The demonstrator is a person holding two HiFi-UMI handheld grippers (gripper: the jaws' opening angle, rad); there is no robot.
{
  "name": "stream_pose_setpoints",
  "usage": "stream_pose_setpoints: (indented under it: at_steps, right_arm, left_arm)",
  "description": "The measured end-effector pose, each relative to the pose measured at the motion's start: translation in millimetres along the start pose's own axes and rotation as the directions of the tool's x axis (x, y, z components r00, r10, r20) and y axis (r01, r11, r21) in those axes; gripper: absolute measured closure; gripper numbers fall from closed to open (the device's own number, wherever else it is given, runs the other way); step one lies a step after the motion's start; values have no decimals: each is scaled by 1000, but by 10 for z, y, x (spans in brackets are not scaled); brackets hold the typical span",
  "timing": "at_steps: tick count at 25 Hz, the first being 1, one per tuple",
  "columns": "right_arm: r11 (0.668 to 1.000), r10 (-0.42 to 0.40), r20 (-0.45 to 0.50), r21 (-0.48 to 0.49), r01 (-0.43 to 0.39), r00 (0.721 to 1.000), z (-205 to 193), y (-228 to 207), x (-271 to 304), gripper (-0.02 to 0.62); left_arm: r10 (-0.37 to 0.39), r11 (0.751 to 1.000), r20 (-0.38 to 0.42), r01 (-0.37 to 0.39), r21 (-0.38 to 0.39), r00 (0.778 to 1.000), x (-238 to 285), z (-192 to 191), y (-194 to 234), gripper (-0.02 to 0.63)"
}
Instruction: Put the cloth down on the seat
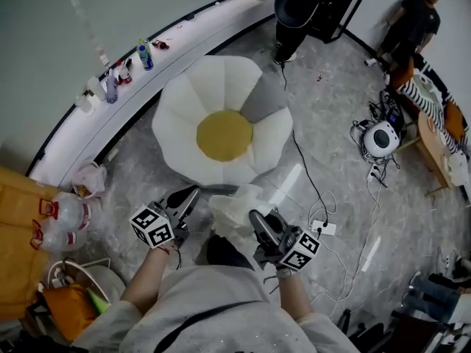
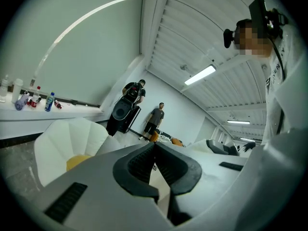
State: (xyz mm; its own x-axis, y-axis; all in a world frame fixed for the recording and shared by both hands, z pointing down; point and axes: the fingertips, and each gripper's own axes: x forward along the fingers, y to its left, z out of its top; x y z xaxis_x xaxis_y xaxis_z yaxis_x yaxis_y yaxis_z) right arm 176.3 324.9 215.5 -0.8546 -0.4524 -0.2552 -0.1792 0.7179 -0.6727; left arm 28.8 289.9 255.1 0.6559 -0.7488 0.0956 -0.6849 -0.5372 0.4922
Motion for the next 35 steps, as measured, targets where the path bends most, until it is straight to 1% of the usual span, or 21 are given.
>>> stream_pose_setpoints:
  at_steps: [6, 10, 13, 18, 23, 27, 31, 35]
  right_arm:
    - [1000, 16, -2, 15, -16, 1000, 216, -430, 251, 558]
    - [999, 33, -12, 17, -32, 999, 374, -632, 424, 558]
    - [999, 39, -24, 17, -39, 999, 456, -766, 558, 558]
    - [999, 38, -33, 17, -37, 999, 514, -986, 820, 558]
    - [1000, 2, -17, 4, -2, 1000, 562, -1189, 1079, 558]
    - [999, -35, 14, -2, 35, 999, 619, -1368, 1321, 558]
    - [996, -87, 85, 0, 87, 993, 744, -1616, 1599, 558]
    - [992, -126, 139, -12, 129, 982, 927, -1811, 1900, 558]
  left_arm:
    - [1, 1000, -22, -1, 7, 1000, 457, 111, 334, 592]
    - [17, 1000, 0, -17, 3, 1000, 686, 275, 515, 592]
    - [31, 1000, 11, -31, -3, 999, 792, 358, 636, 592]
    - [38, 999, -3, -38, 1, 999, 837, 393, 907, 592]
    - [29, 999, -8, -29, -34, 1000, 934, 441, 1309, 592]
    - [-7, 1000, -53, 5, -31, 999, 1126, 573, 1665, 592]
    - [-49, 999, -103, 48, -14, 993, 1338, 751, 2148, 592]
    - [-75, 997, -136, 71, -32, 988, 1512, 957, 2641, 592]
